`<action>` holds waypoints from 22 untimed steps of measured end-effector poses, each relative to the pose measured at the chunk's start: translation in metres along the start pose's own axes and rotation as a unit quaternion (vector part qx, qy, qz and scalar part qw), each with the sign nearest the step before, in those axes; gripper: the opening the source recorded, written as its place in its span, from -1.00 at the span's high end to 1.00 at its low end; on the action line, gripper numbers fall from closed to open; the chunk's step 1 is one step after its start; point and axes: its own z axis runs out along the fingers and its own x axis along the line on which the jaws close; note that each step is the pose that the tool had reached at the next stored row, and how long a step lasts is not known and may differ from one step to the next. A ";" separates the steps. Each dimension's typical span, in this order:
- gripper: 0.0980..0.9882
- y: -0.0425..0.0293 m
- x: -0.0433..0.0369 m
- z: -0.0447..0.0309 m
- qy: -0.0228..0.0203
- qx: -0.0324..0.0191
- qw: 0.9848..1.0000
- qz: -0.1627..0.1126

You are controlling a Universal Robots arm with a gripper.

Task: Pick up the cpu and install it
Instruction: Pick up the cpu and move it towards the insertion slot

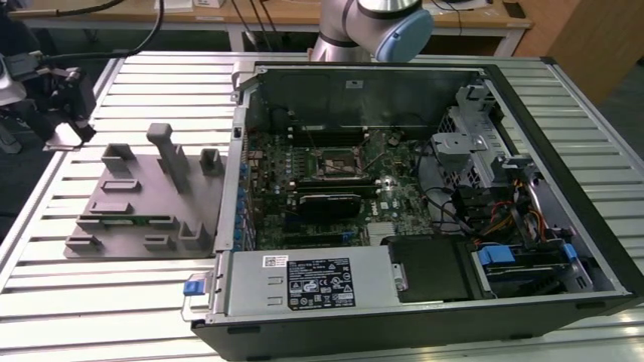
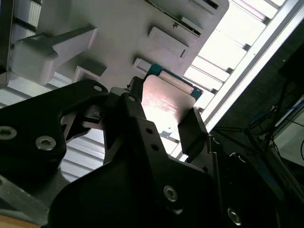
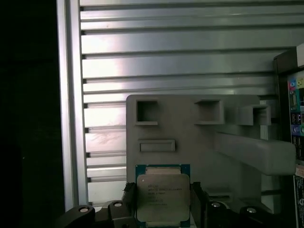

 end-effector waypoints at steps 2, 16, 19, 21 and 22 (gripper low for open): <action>0.00 0.0002 -0.0002 -0.0059 0.000 0.000 1.000 0.000; 0.00 0.0013 -0.0016 -0.0465 0.000 0.000 1.000 0.000; 0.00 0.0016 -0.0018 -0.0543 0.000 0.000 1.000 0.000; 0.00 0.0017 -0.0020 -0.0598 0.000 0.000 1.000 0.000; 0.00 0.0018 -0.0021 -0.0624 0.000 0.000 1.000 0.000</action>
